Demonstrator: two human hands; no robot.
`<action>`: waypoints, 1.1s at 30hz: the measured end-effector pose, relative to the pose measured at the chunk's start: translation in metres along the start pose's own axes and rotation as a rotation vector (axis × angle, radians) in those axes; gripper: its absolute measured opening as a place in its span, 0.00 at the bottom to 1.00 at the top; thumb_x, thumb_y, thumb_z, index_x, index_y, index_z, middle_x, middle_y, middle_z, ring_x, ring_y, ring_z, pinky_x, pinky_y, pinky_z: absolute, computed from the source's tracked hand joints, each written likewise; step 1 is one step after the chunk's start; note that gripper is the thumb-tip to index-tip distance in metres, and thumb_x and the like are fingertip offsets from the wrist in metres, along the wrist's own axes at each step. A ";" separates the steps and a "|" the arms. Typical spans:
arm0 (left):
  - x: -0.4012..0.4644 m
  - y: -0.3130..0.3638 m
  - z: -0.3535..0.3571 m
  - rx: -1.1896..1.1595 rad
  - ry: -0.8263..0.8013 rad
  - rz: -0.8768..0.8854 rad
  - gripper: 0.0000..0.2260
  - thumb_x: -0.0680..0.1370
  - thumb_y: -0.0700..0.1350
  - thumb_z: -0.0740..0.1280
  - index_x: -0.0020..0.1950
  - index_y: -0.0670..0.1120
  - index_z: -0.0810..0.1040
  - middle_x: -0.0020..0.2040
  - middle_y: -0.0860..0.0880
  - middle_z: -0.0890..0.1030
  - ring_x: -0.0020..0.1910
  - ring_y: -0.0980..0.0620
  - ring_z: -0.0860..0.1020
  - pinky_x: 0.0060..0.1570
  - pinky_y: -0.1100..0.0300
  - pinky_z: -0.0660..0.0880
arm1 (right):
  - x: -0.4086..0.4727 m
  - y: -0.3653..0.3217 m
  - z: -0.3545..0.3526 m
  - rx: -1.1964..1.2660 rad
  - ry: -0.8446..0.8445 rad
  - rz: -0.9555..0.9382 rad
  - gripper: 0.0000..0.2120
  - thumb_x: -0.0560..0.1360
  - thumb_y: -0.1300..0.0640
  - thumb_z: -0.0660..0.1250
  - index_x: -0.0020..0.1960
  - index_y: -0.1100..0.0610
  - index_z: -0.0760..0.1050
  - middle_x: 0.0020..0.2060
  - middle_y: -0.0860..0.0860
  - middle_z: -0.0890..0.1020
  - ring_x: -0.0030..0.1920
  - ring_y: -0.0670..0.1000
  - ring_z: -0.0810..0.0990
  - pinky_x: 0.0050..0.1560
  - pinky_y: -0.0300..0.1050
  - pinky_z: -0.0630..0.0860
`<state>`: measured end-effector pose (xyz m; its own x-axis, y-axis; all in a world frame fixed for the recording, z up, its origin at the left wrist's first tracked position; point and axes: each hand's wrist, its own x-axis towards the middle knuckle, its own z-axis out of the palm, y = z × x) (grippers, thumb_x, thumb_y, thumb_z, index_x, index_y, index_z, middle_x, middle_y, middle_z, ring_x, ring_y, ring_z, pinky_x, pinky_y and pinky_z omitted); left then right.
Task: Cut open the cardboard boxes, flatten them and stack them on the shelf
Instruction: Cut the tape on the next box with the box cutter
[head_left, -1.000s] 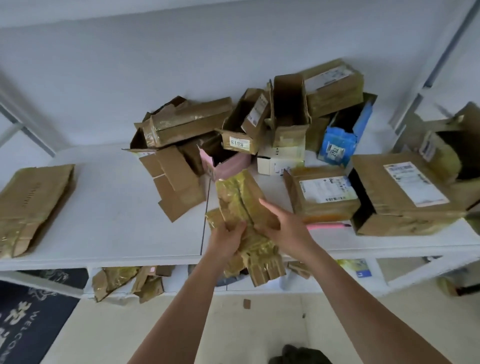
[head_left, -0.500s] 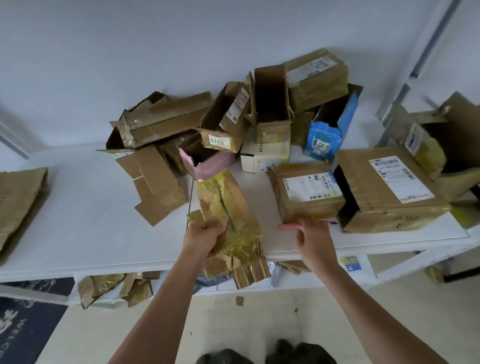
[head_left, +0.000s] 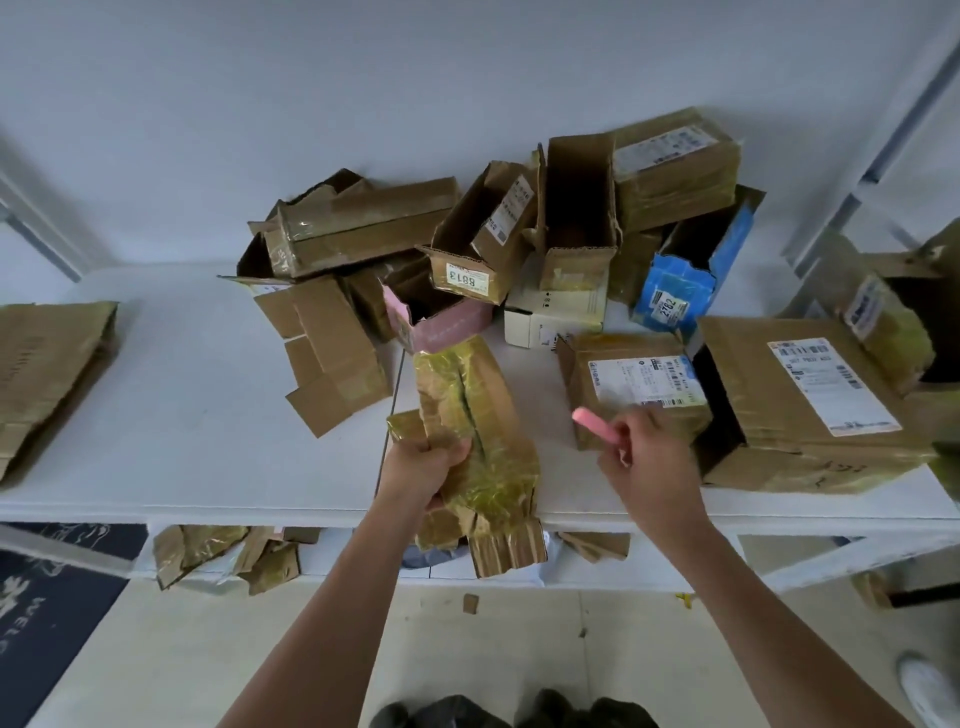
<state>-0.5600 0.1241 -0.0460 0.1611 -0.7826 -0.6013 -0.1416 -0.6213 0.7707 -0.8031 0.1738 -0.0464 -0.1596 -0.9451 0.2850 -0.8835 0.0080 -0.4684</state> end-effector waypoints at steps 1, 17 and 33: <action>0.000 0.000 0.000 -0.004 -0.003 -0.002 0.13 0.73 0.50 0.76 0.53 0.47 0.80 0.48 0.47 0.84 0.45 0.49 0.83 0.30 0.61 0.78 | 0.009 -0.012 -0.007 0.096 0.099 -0.025 0.08 0.70 0.69 0.72 0.43 0.62 0.73 0.40 0.53 0.72 0.31 0.42 0.68 0.30 0.29 0.64; -0.002 -0.008 0.001 0.051 0.016 0.050 0.15 0.75 0.54 0.73 0.55 0.46 0.80 0.46 0.49 0.83 0.43 0.50 0.82 0.30 0.61 0.75 | 0.072 -0.096 0.060 0.936 -0.057 0.044 0.05 0.76 0.51 0.67 0.43 0.42 0.76 0.40 0.49 0.85 0.39 0.49 0.84 0.39 0.48 0.81; 0.002 -0.008 0.003 -0.014 -0.016 0.021 0.12 0.77 0.53 0.71 0.56 0.48 0.79 0.51 0.48 0.83 0.49 0.48 0.82 0.40 0.55 0.81 | 0.080 -0.104 0.067 0.603 -0.003 -0.225 0.10 0.81 0.63 0.61 0.43 0.68 0.68 0.32 0.62 0.78 0.32 0.59 0.80 0.30 0.58 0.75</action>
<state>-0.5618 0.1271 -0.0539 0.1426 -0.7958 -0.5885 -0.1314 -0.6045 0.7857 -0.6945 0.0752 -0.0306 0.0029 -0.9031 0.4294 -0.4927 -0.3750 -0.7853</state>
